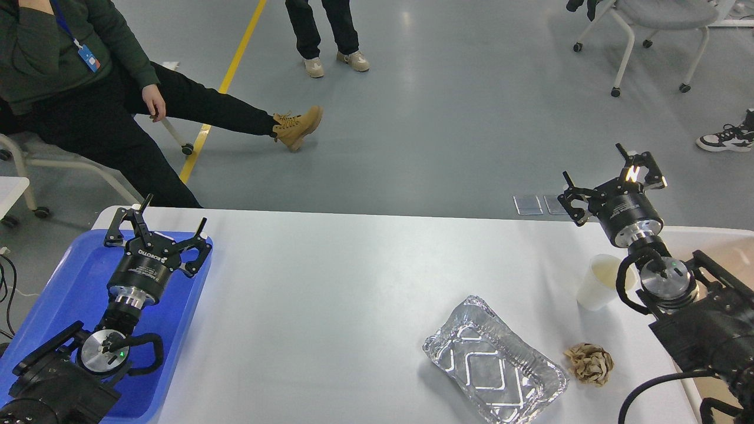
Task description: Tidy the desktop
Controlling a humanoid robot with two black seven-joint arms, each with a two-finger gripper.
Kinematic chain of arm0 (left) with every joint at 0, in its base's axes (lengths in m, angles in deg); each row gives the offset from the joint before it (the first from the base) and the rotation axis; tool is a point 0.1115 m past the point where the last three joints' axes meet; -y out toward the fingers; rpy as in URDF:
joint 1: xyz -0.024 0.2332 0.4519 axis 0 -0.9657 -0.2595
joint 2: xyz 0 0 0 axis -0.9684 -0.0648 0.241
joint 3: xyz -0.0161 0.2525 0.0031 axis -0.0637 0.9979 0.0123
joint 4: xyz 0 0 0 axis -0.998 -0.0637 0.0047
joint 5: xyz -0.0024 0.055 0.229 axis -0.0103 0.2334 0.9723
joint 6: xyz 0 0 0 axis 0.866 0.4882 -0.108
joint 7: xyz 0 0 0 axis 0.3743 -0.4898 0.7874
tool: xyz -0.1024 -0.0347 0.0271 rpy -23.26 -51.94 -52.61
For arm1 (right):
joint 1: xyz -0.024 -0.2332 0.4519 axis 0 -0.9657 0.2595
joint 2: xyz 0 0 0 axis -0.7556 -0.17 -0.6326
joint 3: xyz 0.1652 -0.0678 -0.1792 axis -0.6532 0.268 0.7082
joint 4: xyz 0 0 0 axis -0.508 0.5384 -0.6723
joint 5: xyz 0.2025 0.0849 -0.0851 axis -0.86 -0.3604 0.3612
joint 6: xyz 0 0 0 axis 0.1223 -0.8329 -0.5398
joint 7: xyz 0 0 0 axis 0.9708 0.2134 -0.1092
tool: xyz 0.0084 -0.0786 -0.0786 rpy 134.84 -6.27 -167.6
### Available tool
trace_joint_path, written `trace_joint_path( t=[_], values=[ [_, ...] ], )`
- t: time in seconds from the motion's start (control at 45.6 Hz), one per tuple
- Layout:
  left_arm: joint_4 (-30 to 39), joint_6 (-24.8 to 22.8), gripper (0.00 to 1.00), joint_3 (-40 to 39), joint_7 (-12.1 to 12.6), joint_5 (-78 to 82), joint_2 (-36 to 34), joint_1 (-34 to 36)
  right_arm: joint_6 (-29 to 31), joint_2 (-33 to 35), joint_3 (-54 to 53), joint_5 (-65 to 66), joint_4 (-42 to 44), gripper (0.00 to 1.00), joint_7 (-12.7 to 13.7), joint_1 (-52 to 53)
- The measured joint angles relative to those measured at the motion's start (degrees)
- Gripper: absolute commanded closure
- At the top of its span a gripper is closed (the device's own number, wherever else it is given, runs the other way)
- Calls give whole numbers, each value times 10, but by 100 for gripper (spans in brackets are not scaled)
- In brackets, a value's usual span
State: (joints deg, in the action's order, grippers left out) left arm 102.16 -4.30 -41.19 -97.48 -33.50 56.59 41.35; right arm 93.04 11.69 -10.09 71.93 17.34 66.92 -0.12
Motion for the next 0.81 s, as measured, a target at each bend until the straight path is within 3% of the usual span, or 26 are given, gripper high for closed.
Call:
trace_joint_path(
  t=[0.811],
  values=[
    [0,0,1,2,-1,0,-2,0,3,19,27,19,-10,0,3,17]
  ],
)
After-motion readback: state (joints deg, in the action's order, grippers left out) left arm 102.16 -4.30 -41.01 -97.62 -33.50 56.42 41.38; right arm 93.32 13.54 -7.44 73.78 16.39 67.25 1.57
